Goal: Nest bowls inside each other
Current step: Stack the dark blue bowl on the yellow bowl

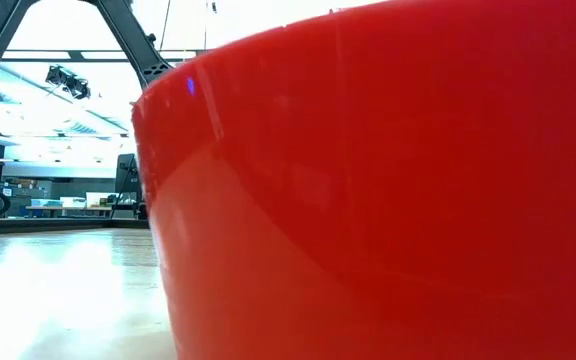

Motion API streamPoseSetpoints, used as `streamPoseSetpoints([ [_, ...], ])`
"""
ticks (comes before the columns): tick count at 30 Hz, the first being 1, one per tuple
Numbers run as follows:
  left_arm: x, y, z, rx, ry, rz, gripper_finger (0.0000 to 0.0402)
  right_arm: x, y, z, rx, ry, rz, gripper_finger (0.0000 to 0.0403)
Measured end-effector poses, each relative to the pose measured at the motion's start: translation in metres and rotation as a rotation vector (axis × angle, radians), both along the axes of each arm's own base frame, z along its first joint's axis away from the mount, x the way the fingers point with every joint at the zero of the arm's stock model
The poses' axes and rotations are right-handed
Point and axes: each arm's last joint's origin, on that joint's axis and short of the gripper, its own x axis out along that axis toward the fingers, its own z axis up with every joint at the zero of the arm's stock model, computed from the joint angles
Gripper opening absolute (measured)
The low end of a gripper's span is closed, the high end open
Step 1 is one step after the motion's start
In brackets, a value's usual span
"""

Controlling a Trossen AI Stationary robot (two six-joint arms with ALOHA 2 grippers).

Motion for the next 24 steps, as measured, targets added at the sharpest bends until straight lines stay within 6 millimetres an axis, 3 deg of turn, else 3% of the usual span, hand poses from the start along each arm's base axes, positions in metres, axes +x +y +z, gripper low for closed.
streamPoseSetpoints([
  [13, 0.014, 0.011, 0.014, -0.02, 0.21, 0.138, 0.0005, 0.0, 0.0, 0.0, 0.0, 0.0, -0.001, 0.0108],
  [24, 0.011, 0.011, 0.008, -0.051, 0.286, 0.181, 0.0005, 0.0, 0.0, 0.0, 0.0, -0.001, -0.001, 0.0108],
])
